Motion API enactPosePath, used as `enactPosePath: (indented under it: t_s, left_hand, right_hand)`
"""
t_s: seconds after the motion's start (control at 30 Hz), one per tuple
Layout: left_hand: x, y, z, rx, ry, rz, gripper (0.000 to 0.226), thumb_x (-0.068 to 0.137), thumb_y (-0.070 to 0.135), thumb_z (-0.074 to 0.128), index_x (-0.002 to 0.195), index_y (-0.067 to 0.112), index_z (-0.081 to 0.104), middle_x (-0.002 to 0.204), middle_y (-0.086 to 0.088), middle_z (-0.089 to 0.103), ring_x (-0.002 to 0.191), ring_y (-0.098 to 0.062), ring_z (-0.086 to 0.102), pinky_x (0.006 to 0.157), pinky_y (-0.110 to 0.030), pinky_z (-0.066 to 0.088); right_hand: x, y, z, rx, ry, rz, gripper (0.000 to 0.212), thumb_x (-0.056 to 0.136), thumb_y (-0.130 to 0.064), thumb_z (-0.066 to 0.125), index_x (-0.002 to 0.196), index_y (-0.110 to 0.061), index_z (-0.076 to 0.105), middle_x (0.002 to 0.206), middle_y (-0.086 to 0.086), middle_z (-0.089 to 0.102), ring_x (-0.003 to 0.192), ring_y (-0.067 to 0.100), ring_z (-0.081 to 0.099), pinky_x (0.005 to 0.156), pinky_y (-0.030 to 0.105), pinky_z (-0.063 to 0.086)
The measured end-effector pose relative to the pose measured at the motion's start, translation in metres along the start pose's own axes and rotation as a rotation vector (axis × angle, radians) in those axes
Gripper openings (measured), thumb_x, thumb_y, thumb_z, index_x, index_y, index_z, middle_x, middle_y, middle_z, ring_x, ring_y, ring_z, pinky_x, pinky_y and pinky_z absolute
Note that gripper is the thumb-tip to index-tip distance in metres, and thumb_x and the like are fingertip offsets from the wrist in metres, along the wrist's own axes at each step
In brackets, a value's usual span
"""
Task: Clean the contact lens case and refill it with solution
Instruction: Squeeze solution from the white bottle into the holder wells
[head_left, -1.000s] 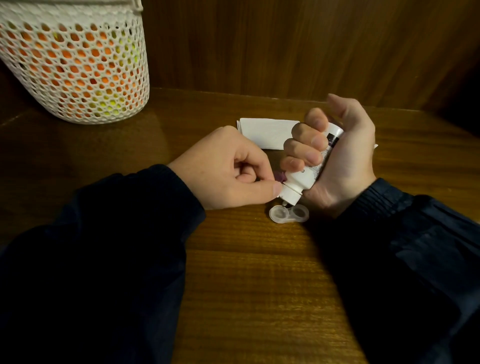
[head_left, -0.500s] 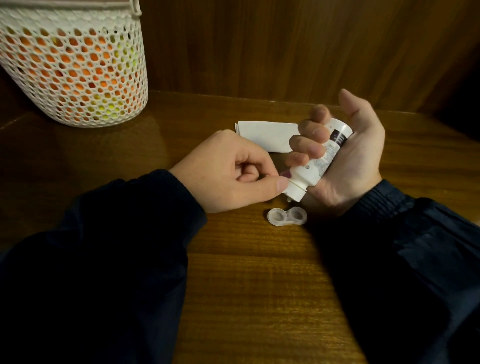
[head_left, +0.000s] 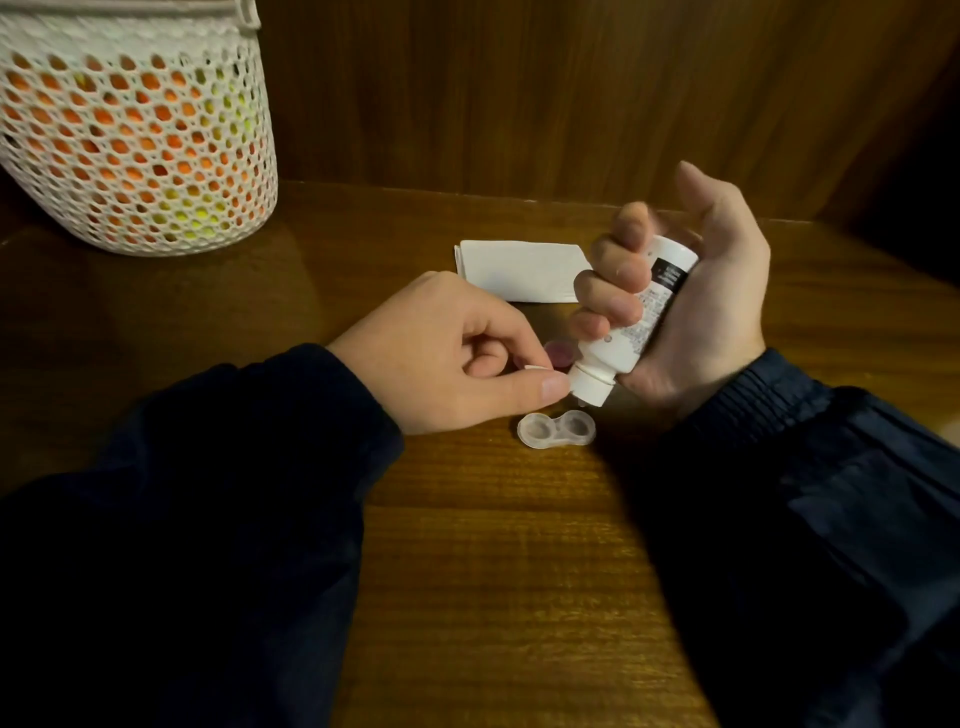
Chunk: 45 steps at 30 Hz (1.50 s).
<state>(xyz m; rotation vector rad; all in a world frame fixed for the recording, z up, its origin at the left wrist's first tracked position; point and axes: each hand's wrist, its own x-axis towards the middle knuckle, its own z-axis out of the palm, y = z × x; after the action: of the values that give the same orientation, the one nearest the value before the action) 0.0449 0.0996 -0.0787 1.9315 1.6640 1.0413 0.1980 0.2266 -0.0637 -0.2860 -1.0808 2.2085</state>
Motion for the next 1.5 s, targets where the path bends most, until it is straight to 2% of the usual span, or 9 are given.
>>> enactPosePath:
  t_s: [0.23, 0.37, 0.6, 0.87, 1.07, 1.27, 1.5]
  left_hand:
    - [0.0008, -0.0023, 0.0005, -0.006, -0.034, 0.004, 0.014, 0.091, 0.034, 0.079, 0.089, 0.02, 0.082, 0.054, -0.011, 0.058, 0.045, -0.009, 0.042, 0.049, -0.014, 0.034]
    - [0.0005, -0.0025, 0.0002, -0.019, -0.049, 0.003, 0.014, 0.091, 0.034, 0.078, 0.089, 0.02, 0.082, 0.057, -0.016, 0.057, 0.046, -0.012, 0.041, 0.049, -0.016, 0.035]
    - [0.0003, -0.0038, -0.0013, -0.044, -0.079, 0.021, 0.014, 0.094, 0.025, 0.077, 0.096, 0.012, 0.082, 0.064, -0.025, 0.061, 0.05, -0.011, 0.046, 0.052, -0.008, 0.038]
    - [0.0008, -0.0038, -0.0013, -0.032, -0.088, 0.015, 0.014, 0.096, 0.022, 0.074, 0.103, 0.013, 0.082, 0.066, -0.025, 0.061, 0.051, -0.009, 0.046, 0.052, -0.008, 0.038]
    - [0.0002, -0.0016, -0.001, -0.021, -0.071, 0.023, 0.014, 0.095, 0.021, 0.074, 0.102, 0.013, 0.082, 0.066, -0.024, 0.061, 0.05, -0.004, 0.046, 0.052, -0.007, 0.039]
    - [0.0, -0.001, -0.0001, -0.026, -0.072, 0.02, 0.013, 0.095, 0.019, 0.074, 0.102, 0.011, 0.082, 0.065, -0.027, 0.06, 0.049, -0.004, 0.046, 0.053, -0.005, 0.04]
    - [0.0, -0.0009, -0.0012, -0.018, -0.063, 0.022, 0.013, 0.095, 0.019, 0.074, 0.102, 0.012, 0.083, 0.064, -0.023, 0.061, 0.049, -0.004, 0.047, 0.052, -0.007, 0.039]
  right_hand:
    - [-0.0004, 0.0026, -0.0002, -0.024, 0.02, 0.01, 0.054, 0.102, -0.052, 0.04, 0.062, -0.016, 0.045, 0.047, -0.003, 0.037, 0.036, 0.012, 0.031, 0.048, 0.021, 0.03]
    - [0.0003, 0.0038, -0.0007, -0.015, 0.017, 0.018, 0.054, 0.102, -0.051, 0.041, 0.061, -0.017, 0.044, 0.046, -0.003, 0.037, 0.035, 0.012, 0.031, 0.047, 0.021, 0.031]
    - [0.0018, 0.0023, -0.0036, 0.006, 0.021, 0.006, 0.054, 0.103, -0.051, 0.04, 0.061, -0.017, 0.044, 0.045, -0.004, 0.038, 0.034, 0.012, 0.032, 0.046, 0.021, 0.032]
    - [0.0019, 0.0001, -0.0049, 0.034, 0.042, 0.029, 0.055, 0.103, -0.052, 0.04, 0.06, -0.018, 0.044, 0.045, -0.004, 0.036, 0.034, 0.011, 0.031, 0.045, 0.019, 0.03]
    - [0.0015, 0.0, -0.0039, 0.028, 0.056, 0.03, 0.054, 0.102, -0.052, 0.041, 0.059, -0.019, 0.043, 0.045, -0.005, 0.034, 0.034, 0.011, 0.029, 0.045, 0.019, 0.029]
    - [0.0013, 0.0002, -0.0034, 0.026, 0.062, 0.035, 0.055, 0.102, -0.052, 0.041, 0.059, -0.018, 0.043, 0.045, -0.004, 0.035, 0.034, 0.011, 0.03, 0.044, 0.018, 0.03]
    - [0.0021, 0.0004, -0.0035, 0.035, 0.059, 0.038, 0.055, 0.102, -0.052, 0.041, 0.059, -0.018, 0.043, 0.045, -0.005, 0.035, 0.034, 0.011, 0.03, 0.044, 0.018, 0.031]
